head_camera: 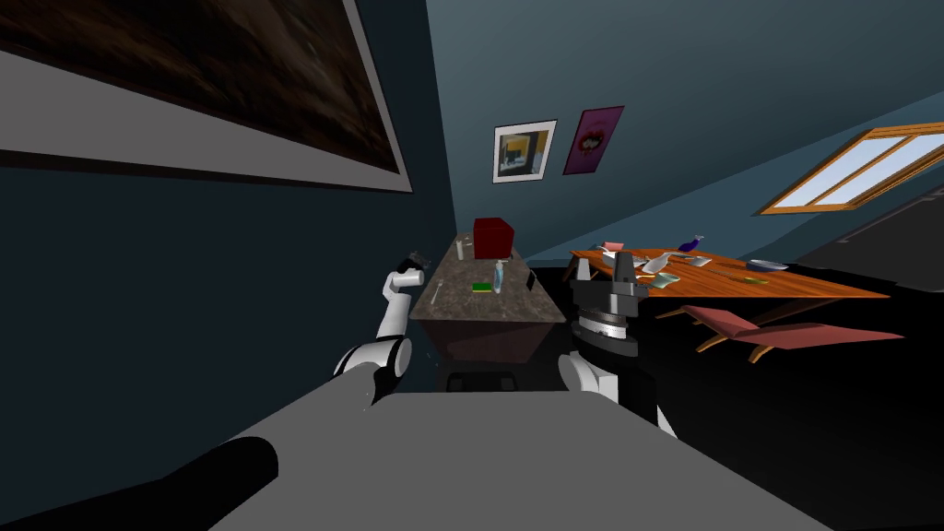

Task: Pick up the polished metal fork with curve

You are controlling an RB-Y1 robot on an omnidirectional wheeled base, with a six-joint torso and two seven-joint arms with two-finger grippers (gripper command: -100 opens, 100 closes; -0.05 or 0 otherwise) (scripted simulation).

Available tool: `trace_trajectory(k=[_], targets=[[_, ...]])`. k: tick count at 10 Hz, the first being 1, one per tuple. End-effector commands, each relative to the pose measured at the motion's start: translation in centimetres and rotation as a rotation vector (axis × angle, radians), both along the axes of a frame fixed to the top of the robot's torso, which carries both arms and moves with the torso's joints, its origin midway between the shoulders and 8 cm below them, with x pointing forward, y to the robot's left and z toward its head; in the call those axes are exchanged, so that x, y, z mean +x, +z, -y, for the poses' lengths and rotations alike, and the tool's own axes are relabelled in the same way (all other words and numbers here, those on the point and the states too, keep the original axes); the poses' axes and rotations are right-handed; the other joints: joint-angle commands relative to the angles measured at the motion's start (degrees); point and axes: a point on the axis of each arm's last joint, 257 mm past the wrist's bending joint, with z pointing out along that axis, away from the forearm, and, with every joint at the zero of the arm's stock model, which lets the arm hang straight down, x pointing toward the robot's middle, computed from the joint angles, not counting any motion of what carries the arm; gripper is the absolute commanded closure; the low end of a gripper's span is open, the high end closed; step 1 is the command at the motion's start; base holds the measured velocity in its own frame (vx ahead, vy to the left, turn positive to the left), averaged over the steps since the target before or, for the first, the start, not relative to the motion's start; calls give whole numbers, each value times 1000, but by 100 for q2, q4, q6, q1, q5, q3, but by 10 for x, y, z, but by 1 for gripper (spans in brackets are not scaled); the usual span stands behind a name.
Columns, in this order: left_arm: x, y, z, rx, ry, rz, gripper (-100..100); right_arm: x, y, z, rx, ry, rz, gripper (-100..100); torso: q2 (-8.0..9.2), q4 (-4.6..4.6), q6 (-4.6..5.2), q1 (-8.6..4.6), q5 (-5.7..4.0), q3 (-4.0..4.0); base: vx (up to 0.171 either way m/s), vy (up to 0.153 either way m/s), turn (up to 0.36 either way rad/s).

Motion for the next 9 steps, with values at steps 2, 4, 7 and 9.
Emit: trace_trajectory(k=[2,4,7,9], targets=[[8,-23,3,-75,9,-69,-100,0,0,0,0,0,0,0,-2,0,0,-1,-1,-1,14,5,-1],[13,-37,7,-144,19,-127,-100,0,0,0,0,0,0,0,-4,0,0,4,0,-2,19,17,-3],[16,-58,12,-213,31,-199,-100,0,0,0,0,0,0,0,-4,0,0,3,0,-2,17,11,-5],[17,-75,18,-277,45,-264,-100,0,0,0,0,0,0,0,-6,-1,0,5,0,-3,23,20,-8]])
